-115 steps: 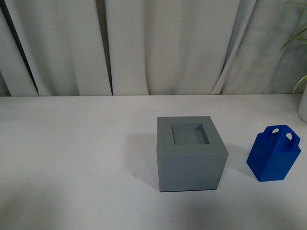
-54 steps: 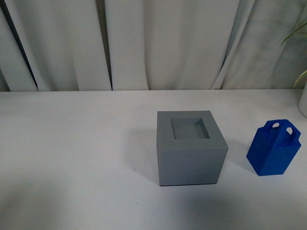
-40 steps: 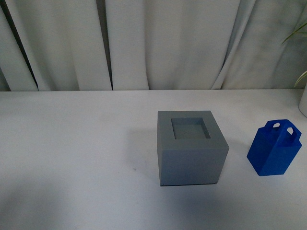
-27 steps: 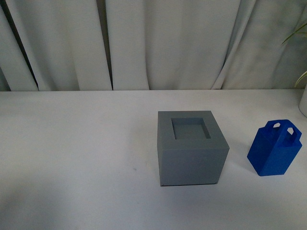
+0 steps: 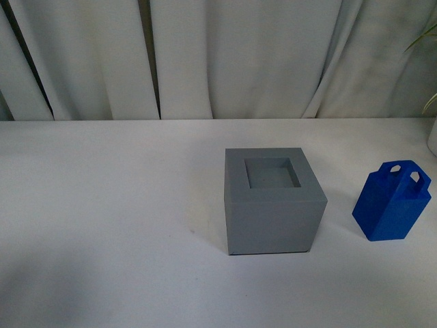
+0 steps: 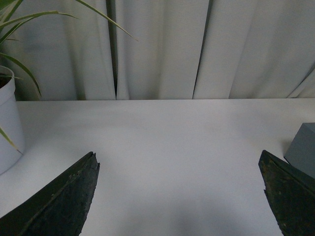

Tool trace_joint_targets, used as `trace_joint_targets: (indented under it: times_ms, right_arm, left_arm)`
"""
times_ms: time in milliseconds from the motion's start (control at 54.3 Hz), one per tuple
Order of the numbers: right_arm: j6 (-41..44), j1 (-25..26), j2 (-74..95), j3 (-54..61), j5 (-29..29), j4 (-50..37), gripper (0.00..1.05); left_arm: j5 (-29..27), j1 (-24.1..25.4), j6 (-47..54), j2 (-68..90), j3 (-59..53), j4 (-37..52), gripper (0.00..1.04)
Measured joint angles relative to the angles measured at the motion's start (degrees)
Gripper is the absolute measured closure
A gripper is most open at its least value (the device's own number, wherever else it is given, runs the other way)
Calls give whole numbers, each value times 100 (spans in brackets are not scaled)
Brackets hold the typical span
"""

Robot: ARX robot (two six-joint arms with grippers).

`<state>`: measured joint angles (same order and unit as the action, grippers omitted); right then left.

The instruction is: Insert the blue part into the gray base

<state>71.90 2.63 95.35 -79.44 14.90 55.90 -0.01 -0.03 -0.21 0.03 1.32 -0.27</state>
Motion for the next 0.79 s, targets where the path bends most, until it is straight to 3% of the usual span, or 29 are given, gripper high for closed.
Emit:
trace_joint_targets:
  times_ms: [350,791]
  right_arm:
    - [240,-557,1115,-791,-245,212,7]
    - [334,-857,1801,-1008,-498,177,7]
  left_arm:
    - [0,0,-2,0,0,0,6]
    - [0,0,0,0,0,0,6]
